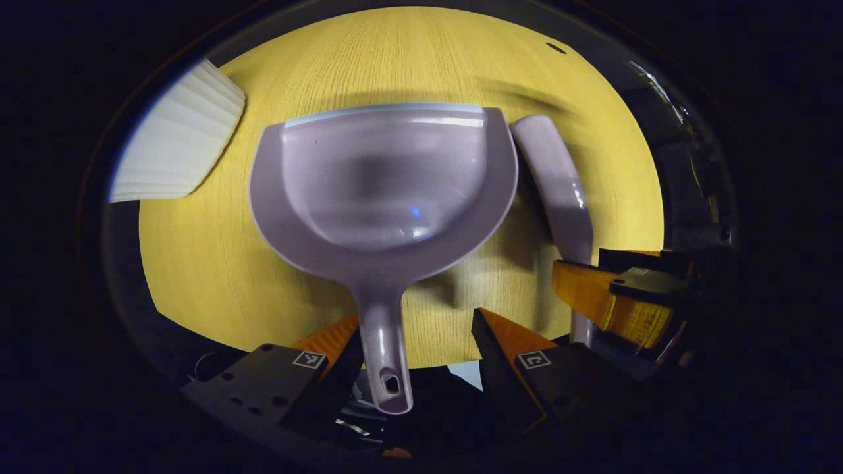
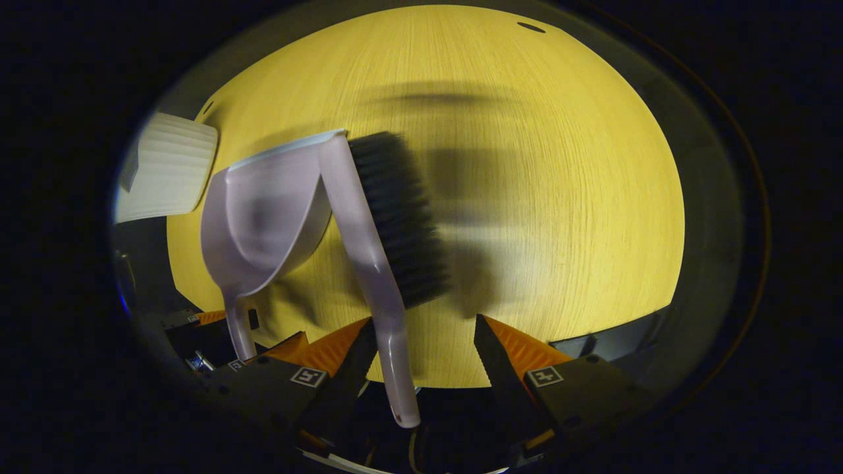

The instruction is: Pick up the small broom and dustpan from the desktop, sweep the trash into the dustpan with the broom, and then empty the trash into the garbage bin.

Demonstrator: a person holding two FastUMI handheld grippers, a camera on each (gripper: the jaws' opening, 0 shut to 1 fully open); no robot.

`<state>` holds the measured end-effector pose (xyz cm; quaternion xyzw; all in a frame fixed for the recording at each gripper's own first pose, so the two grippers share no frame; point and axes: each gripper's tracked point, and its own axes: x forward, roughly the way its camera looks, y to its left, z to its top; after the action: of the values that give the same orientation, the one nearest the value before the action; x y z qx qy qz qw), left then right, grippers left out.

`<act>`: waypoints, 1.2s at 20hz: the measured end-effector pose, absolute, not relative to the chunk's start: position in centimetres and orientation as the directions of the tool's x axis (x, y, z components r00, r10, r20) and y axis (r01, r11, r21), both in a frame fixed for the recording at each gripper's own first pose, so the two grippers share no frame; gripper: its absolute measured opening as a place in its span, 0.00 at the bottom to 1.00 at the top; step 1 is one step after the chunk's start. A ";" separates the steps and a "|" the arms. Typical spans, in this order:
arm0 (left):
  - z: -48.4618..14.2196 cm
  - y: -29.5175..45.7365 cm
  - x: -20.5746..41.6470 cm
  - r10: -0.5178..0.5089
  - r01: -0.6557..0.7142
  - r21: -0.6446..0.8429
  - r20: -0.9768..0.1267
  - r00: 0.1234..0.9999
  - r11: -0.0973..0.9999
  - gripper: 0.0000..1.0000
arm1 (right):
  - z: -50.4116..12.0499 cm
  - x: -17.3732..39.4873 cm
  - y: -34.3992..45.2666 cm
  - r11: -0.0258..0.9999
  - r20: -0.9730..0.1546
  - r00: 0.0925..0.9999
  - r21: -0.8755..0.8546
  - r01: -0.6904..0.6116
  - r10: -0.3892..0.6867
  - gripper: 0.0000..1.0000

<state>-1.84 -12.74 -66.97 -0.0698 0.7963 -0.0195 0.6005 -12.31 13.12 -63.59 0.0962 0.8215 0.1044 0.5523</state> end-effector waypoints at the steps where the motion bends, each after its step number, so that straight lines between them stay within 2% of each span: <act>1: -66.5 -12.6 -1.8 -0.134 -0.078 -0.117 -0.958 -0.253 0.990 0.88 | -63.5 -12.0 12.8 0.963 -0.899 -0.350 0.268 0.033 0.262 0.91; 3: -66.0 -12.5 -1.8 -0.129 -0.076 -0.114 -0.963 -0.238 0.991 0.88 | -64.3 -12.2 12.1 0.973 -0.913 -0.345 0.231 0.009 0.220 0.95; 5: -65.3 -12.5 -1.8 -0.144 -0.076 -0.130 -0.966 -0.214 0.989 0.88 | -63.3 -12.1 13.0 0.961 -0.908 -0.324 0.275 0.017 0.265 0.94; 10: -62.3 -11.9 -1.3 -0.166 -0.059 -0.160 -0.980 -0.110 0.985 0.88 | -59.6 -9.3 12.3 0.956 -0.938 -0.190 0.295 0.002 0.290 0.94; 15: -57.3 -12.1 -1.0 -0.230 -0.041 -0.231 -0.973 0.034 0.972 0.88 | -53.3 -7.2 12.2 0.931 -0.931 -0.014 0.365 0.020 0.365 0.93; 20: -51.9 -11.3 0.0 -0.253 -0.007 -0.261 -0.940 0.228 0.965 0.85 | -47.8 -4.7 11.1 0.924 -0.913 0.164 0.382 0.015 0.375 0.93; 21: -50.5 -11.0 0.1 -0.252 0.005 -0.260 -0.931 0.265 0.965 0.86 | -46.4 -3.9 10.9 0.923 -0.902 0.217 0.386 0.013 0.374 0.90; 22: -49.4 -10.9 0.2 -0.251 0.015 -0.259 -0.918 0.306 0.966 0.86 | -45.0 -3.3 10.6 0.922 -0.889 0.267 0.387 0.004 0.372 0.93; 24: -47.2 -10.5 1.0 -0.228 0.032 -0.236 -0.881 0.414 0.971 0.82 | -42.0 -2.0 9.8 0.943 -0.856 0.411 0.331 -0.030 0.313 0.93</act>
<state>0.99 -10.53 -47.21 -0.0914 0.5357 -0.0776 0.8358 -1.99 9.78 -42.02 0.1330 0.5326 0.1036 0.8294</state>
